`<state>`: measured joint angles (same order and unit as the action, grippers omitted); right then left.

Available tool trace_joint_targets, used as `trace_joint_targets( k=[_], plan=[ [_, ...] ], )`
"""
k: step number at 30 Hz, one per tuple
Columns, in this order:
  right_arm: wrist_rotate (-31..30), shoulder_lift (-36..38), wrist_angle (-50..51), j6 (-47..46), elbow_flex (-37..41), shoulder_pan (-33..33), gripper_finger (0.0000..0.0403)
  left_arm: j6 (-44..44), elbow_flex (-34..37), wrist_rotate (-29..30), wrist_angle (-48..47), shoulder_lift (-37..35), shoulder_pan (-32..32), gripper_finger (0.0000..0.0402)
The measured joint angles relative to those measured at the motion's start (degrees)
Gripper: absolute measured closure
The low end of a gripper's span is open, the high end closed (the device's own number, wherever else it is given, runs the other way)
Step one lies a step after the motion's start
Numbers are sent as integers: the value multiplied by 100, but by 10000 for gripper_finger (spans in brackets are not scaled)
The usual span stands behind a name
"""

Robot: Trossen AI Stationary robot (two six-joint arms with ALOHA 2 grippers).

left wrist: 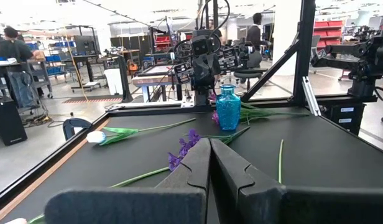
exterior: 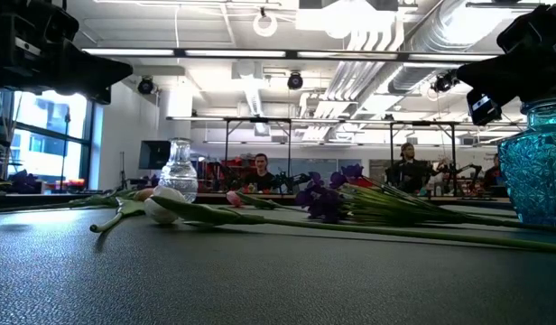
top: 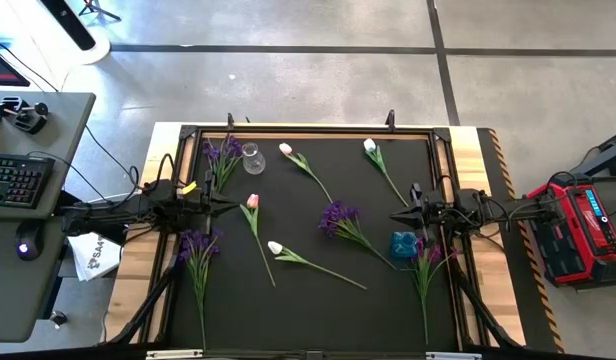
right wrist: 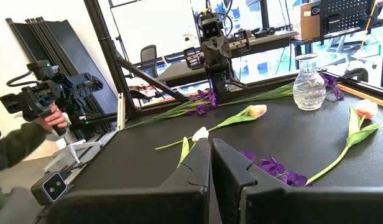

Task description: Sort flowers into vase by color

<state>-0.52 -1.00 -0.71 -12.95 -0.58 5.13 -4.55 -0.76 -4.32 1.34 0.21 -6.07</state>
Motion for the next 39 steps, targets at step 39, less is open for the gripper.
trace_joint_targets(
  k=[39],
  plan=[
    [-3748, -2724, 836, -650, -1448, -9, 402, 1179, -1, 463, 24, 2, 2, 401]
  ],
)
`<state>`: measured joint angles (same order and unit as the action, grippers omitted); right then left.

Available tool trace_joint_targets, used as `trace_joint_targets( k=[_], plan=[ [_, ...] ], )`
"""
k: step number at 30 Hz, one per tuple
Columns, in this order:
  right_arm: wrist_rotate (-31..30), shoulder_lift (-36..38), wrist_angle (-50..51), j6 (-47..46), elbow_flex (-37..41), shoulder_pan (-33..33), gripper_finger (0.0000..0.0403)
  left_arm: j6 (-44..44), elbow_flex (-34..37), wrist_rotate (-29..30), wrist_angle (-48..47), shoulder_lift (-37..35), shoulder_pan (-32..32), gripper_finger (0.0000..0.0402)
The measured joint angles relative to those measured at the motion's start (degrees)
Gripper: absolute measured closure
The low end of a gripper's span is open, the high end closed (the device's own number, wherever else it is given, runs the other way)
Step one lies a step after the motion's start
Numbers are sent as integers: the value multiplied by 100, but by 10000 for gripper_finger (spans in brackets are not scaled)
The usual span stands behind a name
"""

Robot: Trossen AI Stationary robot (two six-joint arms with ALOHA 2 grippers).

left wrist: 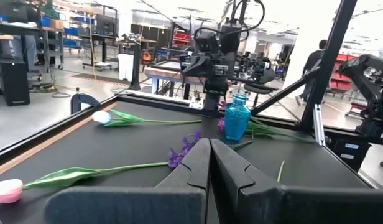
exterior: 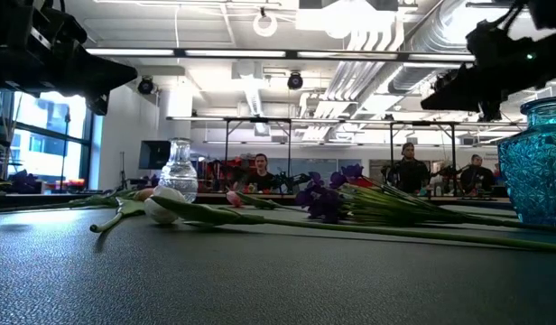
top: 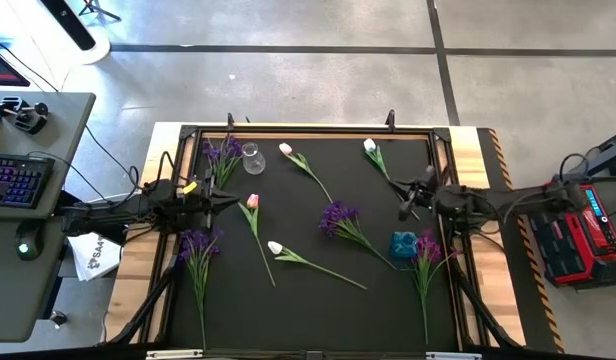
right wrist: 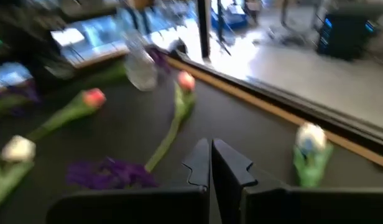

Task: Sort flowers into vase by color
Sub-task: Put the top white flower into the transparent blue vase

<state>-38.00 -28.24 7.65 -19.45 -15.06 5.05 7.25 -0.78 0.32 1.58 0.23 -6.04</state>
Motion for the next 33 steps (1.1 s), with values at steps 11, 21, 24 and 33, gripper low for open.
trace_joint_targets(
  k=[11, 21, 24, 33],
  plan=[
    [655, -2030, 1395, -451, -1339, -1014, 295, 292, 2, -2, 0, -1, 0, 402],
    [1977, -3012, 1342, -263, -1451, -2651, 204, 617, 1, -2, -37, 0, -1, 402],
    [2135, -3279, 1296, -261, -1451, -2851, 199, 616, 0, -2, -37, 0, 0, 402],
    [2174, -4172, 1024, -132, -1455, -3350, 198, 616, 2, -2, -39, 0, -2, 402]
  ],
)
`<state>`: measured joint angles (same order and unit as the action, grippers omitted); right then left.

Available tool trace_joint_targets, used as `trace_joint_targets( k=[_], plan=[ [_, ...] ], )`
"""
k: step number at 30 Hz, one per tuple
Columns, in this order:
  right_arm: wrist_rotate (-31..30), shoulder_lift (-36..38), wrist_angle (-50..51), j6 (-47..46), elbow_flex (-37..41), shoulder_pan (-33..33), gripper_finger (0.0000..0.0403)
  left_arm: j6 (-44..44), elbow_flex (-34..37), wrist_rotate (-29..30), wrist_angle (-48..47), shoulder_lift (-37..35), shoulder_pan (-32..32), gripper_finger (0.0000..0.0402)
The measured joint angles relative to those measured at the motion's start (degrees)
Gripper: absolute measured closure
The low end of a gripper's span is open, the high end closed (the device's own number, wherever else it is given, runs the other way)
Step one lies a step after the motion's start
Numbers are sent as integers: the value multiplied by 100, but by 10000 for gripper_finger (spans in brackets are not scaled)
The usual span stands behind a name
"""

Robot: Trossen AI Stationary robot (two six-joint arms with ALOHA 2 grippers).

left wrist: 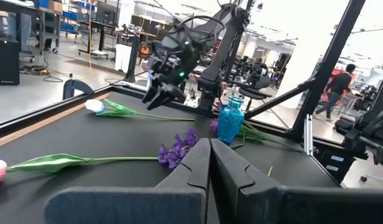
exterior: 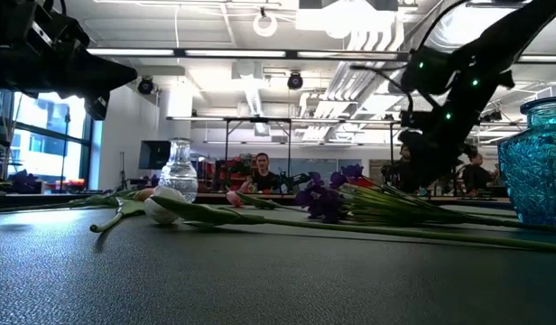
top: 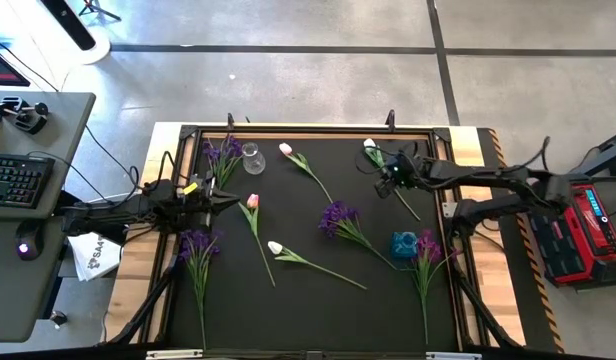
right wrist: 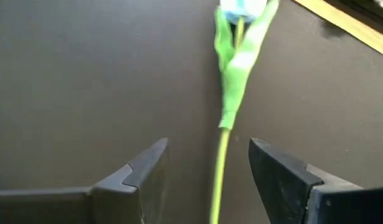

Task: Sort flowers into vase by color
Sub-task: Put the top white flower into the transparent blue vase

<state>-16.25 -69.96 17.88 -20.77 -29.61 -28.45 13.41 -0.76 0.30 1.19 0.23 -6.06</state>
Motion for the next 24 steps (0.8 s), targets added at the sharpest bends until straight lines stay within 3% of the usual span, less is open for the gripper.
trace_joint_targets(
  k=[9, 16, 24],
  plan=[
    [315, -863, -788, 91, 0, -697, 198, -2, 0, -2, -2, 0, 2, 402],
    [293, -1322, -992, 67, -20, -795, 202, -2, 0, -2, -2, -1, 1, 402],
    [341, -1306, -1003, 19, -15, -793, 274, -2, 0, -2, -2, 0, 2, 402]
  ],
)
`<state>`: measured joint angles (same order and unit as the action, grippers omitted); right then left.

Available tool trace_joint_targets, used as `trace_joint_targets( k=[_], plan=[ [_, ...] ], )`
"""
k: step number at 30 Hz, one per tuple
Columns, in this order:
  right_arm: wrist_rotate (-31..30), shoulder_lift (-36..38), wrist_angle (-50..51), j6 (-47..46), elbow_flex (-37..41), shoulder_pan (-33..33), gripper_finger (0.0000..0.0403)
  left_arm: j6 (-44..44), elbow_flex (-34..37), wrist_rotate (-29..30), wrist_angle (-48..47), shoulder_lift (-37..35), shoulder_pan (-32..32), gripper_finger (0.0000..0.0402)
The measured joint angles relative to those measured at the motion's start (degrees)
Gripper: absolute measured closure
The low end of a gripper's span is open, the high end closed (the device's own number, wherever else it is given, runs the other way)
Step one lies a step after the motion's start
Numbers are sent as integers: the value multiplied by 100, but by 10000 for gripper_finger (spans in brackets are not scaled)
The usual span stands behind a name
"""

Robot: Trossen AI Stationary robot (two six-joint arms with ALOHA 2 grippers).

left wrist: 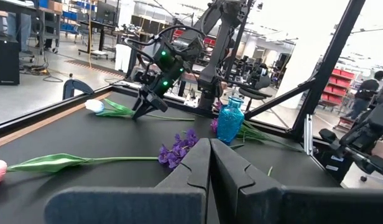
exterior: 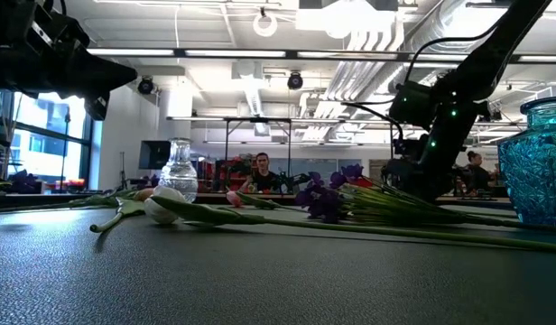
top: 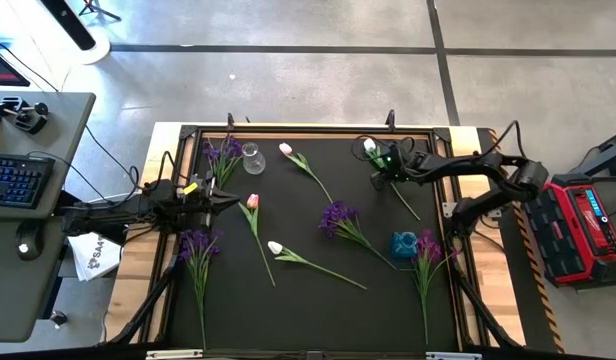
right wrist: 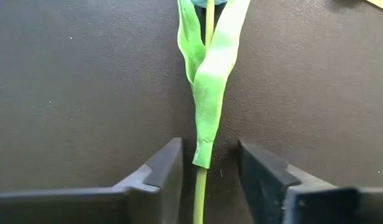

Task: Sort flowers into vase by color
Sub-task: Put the top white flower into the transparent blue vase

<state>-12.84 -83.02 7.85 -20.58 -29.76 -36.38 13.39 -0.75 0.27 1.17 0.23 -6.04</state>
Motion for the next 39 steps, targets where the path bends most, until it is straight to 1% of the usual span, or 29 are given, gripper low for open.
trace_joint_targets(
  k=[10, 12, 16, 21, 25, 31, 36, 39],
  plan=[
    [30, -2, 16, -54, 9, -2, 393, 0, -1, 0, 2, -1, 0, 402],
    [71, -2, 3, -2, 9, -2, 397, 0, -2, 0, 1, -1, 0, 402],
    [356, 0, -175, 264, 19, -15, 399, 0, 0, 0, 0, 0, -2, 401],
    [599, 92, -724, 387, 37, 5, 401, 4, 0, 0, 0, 0, 0, 401],
    [791, 522, -1320, 569, 37, 99, 402, 7, 0, 0, 2, -2, -2, 402],
    [785, 1598, -1913, 816, 37, 459, 402, 7, -1, 0, 15, -1, -2, 401],
    [507, 2648, -2085, 1068, 35, 1045, 402, 4, 0, 0, 17, 0, -2, 401],
    [77, 3264, -2138, 1188, 35, 1576, 403, 4, -1, 0, 20, -1, -2, 402]
  ],
)
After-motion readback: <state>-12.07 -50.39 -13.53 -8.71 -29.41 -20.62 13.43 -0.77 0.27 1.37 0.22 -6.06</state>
